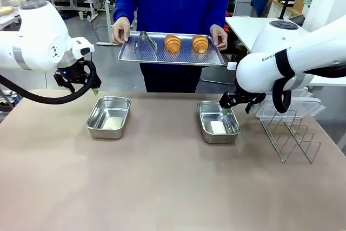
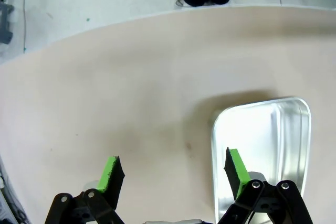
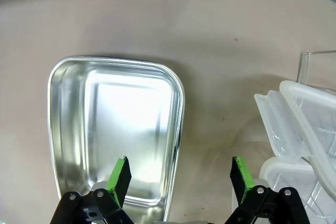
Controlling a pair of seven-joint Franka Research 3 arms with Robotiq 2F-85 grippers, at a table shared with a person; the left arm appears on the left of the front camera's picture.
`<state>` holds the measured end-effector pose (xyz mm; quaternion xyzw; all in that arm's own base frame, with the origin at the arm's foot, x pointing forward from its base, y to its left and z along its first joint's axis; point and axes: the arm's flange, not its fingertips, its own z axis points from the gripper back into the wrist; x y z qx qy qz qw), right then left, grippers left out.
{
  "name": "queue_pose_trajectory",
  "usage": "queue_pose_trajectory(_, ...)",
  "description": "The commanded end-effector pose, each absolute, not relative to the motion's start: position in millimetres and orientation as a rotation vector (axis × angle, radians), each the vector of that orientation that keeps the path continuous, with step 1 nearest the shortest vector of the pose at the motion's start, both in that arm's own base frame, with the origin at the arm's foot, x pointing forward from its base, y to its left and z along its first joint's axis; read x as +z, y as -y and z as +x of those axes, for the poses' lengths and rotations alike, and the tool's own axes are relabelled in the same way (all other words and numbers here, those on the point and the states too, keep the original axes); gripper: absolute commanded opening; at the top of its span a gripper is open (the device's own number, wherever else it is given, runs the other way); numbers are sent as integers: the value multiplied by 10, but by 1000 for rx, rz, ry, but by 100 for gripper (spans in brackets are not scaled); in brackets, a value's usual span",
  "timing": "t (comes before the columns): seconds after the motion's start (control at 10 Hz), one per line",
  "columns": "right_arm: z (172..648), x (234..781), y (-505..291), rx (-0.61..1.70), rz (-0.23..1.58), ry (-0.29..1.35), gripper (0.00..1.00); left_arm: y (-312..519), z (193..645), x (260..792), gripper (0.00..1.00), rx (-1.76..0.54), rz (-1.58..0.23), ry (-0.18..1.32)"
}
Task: Place the bread in airtight containers.
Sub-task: Lift both Airtight Container.
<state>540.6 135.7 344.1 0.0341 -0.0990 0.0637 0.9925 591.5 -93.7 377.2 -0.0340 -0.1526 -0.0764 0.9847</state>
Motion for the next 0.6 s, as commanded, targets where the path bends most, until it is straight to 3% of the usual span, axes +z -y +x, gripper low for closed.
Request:
queue_pose_trajectory(0.0, 5462, 3436, -1341, 135, 69, 181, 100, 1119, 5812, 3598, 100, -164, -90, 225)
queue_pose_trajectory(0.5, 5464, 3278, -1324, 145, 94, 151, 100, 1218, 5898, 3200, 100, -117, -48, 196)
